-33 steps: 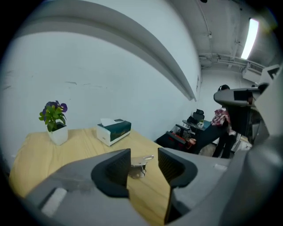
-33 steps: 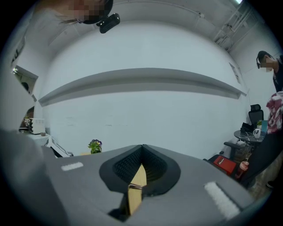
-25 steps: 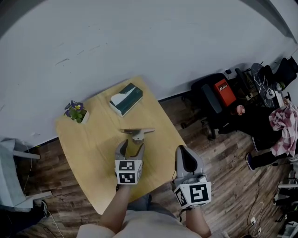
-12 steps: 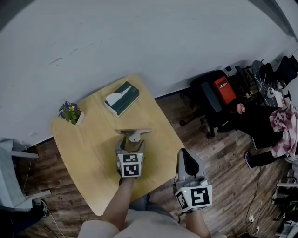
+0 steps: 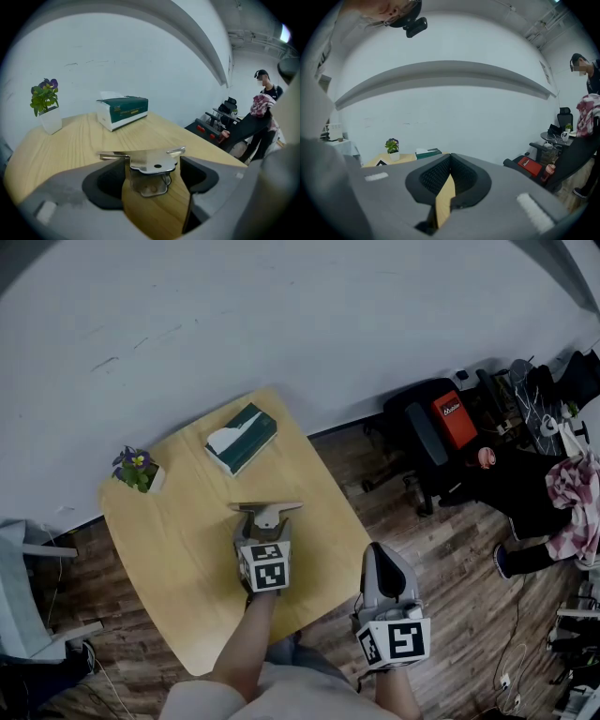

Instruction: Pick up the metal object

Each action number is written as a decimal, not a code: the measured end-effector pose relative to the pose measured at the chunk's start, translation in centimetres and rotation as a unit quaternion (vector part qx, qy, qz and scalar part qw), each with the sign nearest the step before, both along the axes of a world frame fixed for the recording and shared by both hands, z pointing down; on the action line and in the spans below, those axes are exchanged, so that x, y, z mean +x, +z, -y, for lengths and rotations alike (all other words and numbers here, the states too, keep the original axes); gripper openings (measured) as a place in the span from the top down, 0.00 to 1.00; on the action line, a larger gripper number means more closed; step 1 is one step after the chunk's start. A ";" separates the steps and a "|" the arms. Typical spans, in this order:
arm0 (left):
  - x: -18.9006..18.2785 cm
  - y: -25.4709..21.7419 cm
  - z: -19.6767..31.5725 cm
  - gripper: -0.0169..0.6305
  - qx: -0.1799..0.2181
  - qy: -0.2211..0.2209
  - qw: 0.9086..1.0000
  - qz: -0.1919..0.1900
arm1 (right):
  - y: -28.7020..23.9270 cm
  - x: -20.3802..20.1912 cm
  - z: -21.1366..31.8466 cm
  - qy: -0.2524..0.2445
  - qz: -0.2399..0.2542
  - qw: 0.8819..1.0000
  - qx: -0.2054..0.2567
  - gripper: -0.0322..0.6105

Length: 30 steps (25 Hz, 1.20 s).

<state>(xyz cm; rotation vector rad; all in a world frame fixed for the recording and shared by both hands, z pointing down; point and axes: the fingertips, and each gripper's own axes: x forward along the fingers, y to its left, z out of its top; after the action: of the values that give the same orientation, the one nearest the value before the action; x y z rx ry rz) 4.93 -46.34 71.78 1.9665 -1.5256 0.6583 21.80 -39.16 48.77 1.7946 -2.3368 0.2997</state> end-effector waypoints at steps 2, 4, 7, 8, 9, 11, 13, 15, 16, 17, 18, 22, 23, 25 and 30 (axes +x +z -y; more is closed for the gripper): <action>0.1 0.1 0.2 0.40 -0.002 -0.002 1.000 0.004 | 0.2 0.1 0.1 0.000 -0.001 1.000 -0.003 0.95; 0.0 0.2 0.3 0.40 -0.004 -0.007 1.000 0.007 | 0.4 0.2 0.1 0.000 0.000 1.000 -0.004 0.95; -0.3 0.7 0.2 0.45 -0.012 -0.020 1.000 0.008 | 0.4 0.5 0.1 0.002 0.000 1.000 -0.004 0.95; -0.3 0.8 0.2 0.46 -0.014 -0.022 1.000 0.009 | 0.4 0.5 0.1 0.002 -0.001 1.000 -0.004 0.95; -0.4 0.9 0.3 0.50 -0.014 -0.022 1.000 0.010 | 0.5 0.6 0.1 0.002 -0.001 1.000 -0.004 0.95; -0.4 0.9 0.3 0.50 -0.013 -0.022 1.000 0.014 | 0.4 0.7 0.0 0.003 -0.001 1.000 -0.004 0.95; -0.4 0.9 0.3 0.50 -0.013 -0.019 1.000 0.017 | 0.3 0.9 -0.1 0.004 -0.002 1.000 -0.004 0.95; -0.4 0.6 0.4 0.50 -0.011 -0.015 1.000 0.015 | 0.3 1.0 -0.2 0.004 -0.001 1.000 -0.003 0.95; -0.4 0.2 0.5 0.50 -0.008 -0.013 1.000 0.010 | 0.2 1.0 -0.2 0.005 -0.001 1.000 -0.003 0.95; -0.3 -0.3 0.6 0.50 -0.004 -0.011 1.000 0.001 | 0.2 1.1 -0.3 0.005 0.000 1.000 -0.002 0.95; -0.2 -0.9 0.8 0.51 0.001 -0.010 1.000 -0.010 | 0.2 1.1 -0.3 0.005 0.001 1.000 -0.002 0.95; 0.0 -2.8 0.8 0.51 0.027 0.002 0.999 -0.026 | -0.3 0.8 -0.6 -0.001 0.005 1.000 0.005 0.95; 0.0 -3.2 0.7 0.51 0.033 0.007 0.999 -0.024 | -0.5 0.6 -0.6 -0.003 0.006 1.000 0.007 0.95; 0.0 -4.0 0.5 0.51 0.042 0.014 0.999 -0.024 | -0.9 0.2 -0.8 -0.007 0.007 1.000 0.013 0.95; 0.2 -6.7 -0.6 0.51 0.074 0.034 0.996 -0.024 | -1.9 -0.7 -1.4 -0.017 0.009 1.000 0.025 0.95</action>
<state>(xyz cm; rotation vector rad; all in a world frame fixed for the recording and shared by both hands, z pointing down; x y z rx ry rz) 5.14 -45.78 65.06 2.1372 -1.5229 0.5337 21.15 -37.80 46.89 1.7786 -2.4048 0.2562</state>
